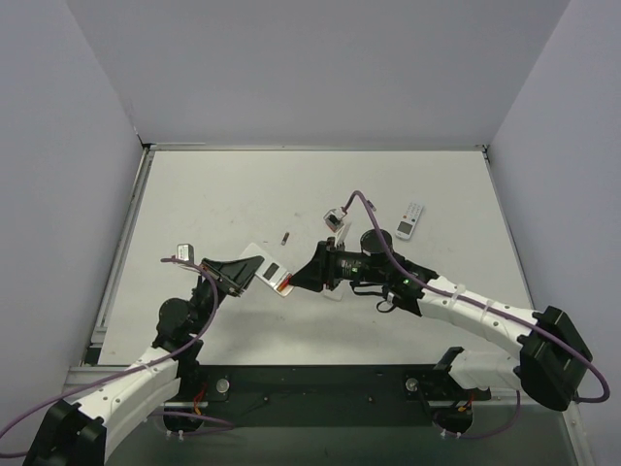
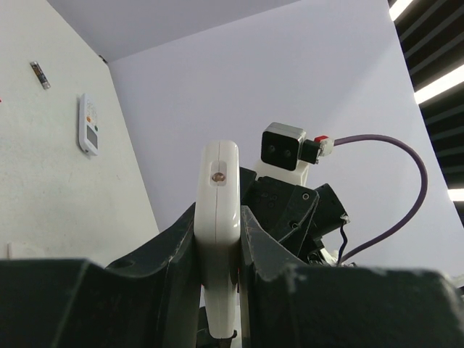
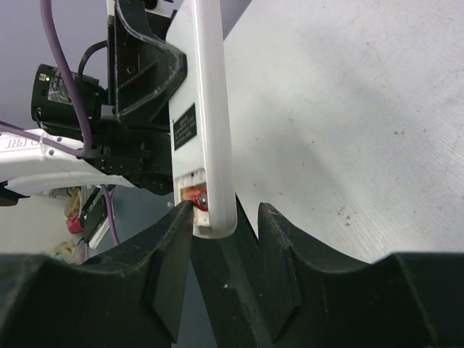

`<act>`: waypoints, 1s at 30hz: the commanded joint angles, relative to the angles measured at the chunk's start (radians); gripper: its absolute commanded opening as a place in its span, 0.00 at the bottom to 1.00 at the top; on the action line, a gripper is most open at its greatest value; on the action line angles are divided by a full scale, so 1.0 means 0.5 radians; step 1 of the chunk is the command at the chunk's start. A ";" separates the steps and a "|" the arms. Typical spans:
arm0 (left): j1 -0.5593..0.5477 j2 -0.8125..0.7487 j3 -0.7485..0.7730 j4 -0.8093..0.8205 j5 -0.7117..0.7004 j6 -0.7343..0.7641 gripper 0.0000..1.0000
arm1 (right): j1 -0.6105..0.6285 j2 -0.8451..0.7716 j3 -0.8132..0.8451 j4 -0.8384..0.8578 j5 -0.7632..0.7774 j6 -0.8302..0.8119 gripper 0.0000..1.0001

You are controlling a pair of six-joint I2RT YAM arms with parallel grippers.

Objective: Load the batteries into the remote control
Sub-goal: Load the battery into the remote control.

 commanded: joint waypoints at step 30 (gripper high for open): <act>0.005 0.075 -0.079 0.184 0.064 0.106 0.00 | 0.007 -0.002 0.282 -0.394 0.113 -0.257 0.19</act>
